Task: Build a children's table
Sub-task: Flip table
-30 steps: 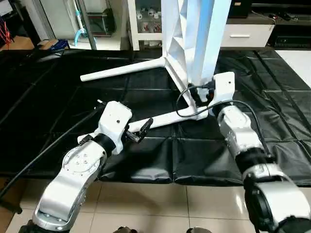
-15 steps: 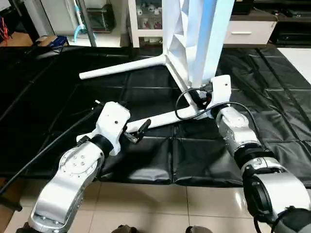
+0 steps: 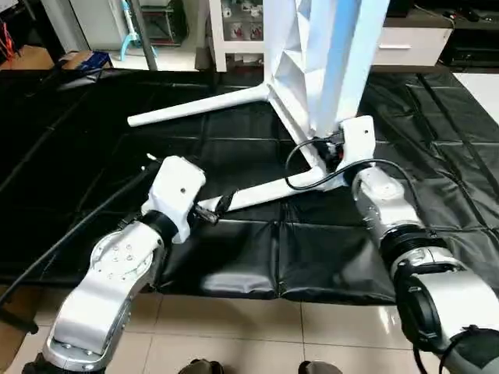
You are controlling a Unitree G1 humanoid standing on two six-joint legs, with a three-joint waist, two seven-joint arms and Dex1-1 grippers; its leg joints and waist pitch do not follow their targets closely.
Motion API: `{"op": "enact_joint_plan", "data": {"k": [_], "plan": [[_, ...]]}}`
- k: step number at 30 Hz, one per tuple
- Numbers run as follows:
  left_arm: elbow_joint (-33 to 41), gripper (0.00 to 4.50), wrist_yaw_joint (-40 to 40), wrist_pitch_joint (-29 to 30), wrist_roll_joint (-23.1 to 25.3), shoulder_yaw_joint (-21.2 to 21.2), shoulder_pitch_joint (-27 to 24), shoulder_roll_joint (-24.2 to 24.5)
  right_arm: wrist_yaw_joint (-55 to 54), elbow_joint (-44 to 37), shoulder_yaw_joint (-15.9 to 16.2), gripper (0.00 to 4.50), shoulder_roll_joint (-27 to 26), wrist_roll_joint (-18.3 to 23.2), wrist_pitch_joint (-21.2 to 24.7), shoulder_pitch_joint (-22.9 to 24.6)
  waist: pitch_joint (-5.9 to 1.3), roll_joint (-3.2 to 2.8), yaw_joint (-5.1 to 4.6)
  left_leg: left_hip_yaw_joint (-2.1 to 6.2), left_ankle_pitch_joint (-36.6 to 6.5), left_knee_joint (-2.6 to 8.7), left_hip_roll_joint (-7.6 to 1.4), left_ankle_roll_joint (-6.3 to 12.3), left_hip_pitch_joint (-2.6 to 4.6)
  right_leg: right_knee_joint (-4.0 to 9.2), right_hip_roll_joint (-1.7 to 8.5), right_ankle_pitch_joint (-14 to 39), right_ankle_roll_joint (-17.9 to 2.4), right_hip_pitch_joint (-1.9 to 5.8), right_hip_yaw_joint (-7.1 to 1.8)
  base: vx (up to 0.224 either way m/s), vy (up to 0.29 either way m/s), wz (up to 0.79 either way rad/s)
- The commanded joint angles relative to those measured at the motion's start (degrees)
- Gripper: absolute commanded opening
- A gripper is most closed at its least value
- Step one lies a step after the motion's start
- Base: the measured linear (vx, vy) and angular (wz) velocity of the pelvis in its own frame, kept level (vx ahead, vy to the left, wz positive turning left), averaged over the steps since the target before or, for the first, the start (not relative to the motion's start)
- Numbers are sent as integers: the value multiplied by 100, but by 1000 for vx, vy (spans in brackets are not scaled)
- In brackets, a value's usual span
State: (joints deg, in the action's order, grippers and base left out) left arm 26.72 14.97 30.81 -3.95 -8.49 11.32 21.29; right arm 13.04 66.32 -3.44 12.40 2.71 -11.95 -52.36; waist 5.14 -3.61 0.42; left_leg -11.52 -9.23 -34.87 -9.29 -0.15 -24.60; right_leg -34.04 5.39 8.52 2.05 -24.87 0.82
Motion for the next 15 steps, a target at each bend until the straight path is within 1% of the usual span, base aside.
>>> {"op": "enact_joint_plan", "data": {"k": [1, 2, 3, 4, 5, 6, 7, 8, 9, 10, 11, 12, 13, 14, 15], "plan": [[88, 450, -27, 43, 90, 180, 168, 72, -200, -122, 64, 164, 211, -218, -55, -139, -394, 38, 6, 163, -2439, 506, -268, -60, 254, 396, 144, 1604, -1250, 146, -50, 0, 0, 0], [138, 450, -17, 98, 77, 248, 286, 101, -251, -197, 72, 163, 289, -263, -52, -149, -400, 83, 10, 147, -2338, 492, -269, -5, 250, 401, 140, 1551, -1269, 144, -52, 0, 0, 0], [138, 450, -17, 98, 77, 248, 286, 101, -251, -197, 72, 163, 289, -263, -52, -149, -403, 68, 23, 150, -2303, 488, -269, 11, 253, 388, 142, 1549, -1278, 145, -51, 0, 0, 0], [239, 450, -15, 203, 62, 388, 546, 149, -332, -314, 79, 163, 438, -331, -40, -190, -405, 68, 33, 143, -2238, 483, -275, 36, 262, 390, 136, 1538, -1277, 139, -49, 0, 0, 0], [247, 450, -19, 207, 64, 407, 588, 156, -343, -325, 81, 163, 458, -341, -40, -199, -420, 62, 59, 134, -2099, 465, -274, 64, 276, 380, 128, 1420, -1294, 137, -52, 0, 0, 0], [272, 450, -30, 220, 69, 461, 711, 178, -372, -360, 86, 162, 518, -369, -40, -223, -420, 62, 59, 134, -2099, 465, -274, 64, 276, 380, 128, 1420, -1294, 137, -52, 0, 0, 0], [297, 450, -42, 235, 91, 587, 1067, 268, -427, -433, 121, 162, 688, -467, -63, -309, -418, 97, 92, 116, -1921, 453, -271, 115, 255, 369, 127, 1318, -1320, 160, -53, 0, 0, 0], [299, 450, -38, 240, 102, 621, 1183, 305, -442, -453, 138, 162, 744, -503, -77, -341, -440, 70, 150, 103, -1801, 430, -268, 127, 302, 356, 123, 1254, -1325, 137, -54, 0, 0, 0], [299, 450, -46, 235, 129, 695, 1390, 378, -410, -497, 152, 162, 839, -539, -99, -407, -431, 80, 153, 91, -1748, 424, -264, 144, 300, 356, 109, 1191, -1341, 129, -58, 0, 0, 0], [298, 450, -52, 230, 149, 743, 1523, 425, -383, -526, 159, 162, 899, -559, -112, -450, -436, 88, 160, 88, -1659, 412, -260, 167, 290, 340, 114, 1102, -1368, 147, -58, 0, 0, 0], [281, 450, -56, 199, 186, 819, 1721, 509, -352, -571, 219, 162, 995, -652, -138, -508, -446, 133, 171, 83, -1283, 386, -249, 298, 218, 295, 140, 875, -1426, 222, -51, 0, 0, 0], [258, 450, -52, 181, 214, 873, 1877, 571, -326, -599, 278, 162, 1066, -730, -156, -545, -464, 120, 186, 81, -1136, 369, -248, 355, 222, 275, 150, 779, -1452, 228, -51, 0, 0, 0], [216, 450, -43, 149, 260, 947, 2113, 669, -288, -640, 367, 162, 1167, -845, -182, -596, -477, 125, 198, 75, -864, 342, -239, 462, 200, 247, 151, 607, -1511, 243, -48, 0, 0, 0], [126, 450, -22, 49, 363, 1000, 2441, 835, -272, -698, 476, 162, 1281, -994, -215, -650, -495, 144, 204, 66, -636, 314, -233, 553, 195, 226, 135, 440, -1558, 251, -40, 0, 0, 0], [84, 450, -4, 5, 396, 1019, 2586, 906, -267, -724, 525, 162, 1327, -1059, -230, -669, -500, 134, 221, 69, -552, 302, -225, 593, 195, 213, 123, 395, -1573, 244, -36, 0, 0, 0]]}}
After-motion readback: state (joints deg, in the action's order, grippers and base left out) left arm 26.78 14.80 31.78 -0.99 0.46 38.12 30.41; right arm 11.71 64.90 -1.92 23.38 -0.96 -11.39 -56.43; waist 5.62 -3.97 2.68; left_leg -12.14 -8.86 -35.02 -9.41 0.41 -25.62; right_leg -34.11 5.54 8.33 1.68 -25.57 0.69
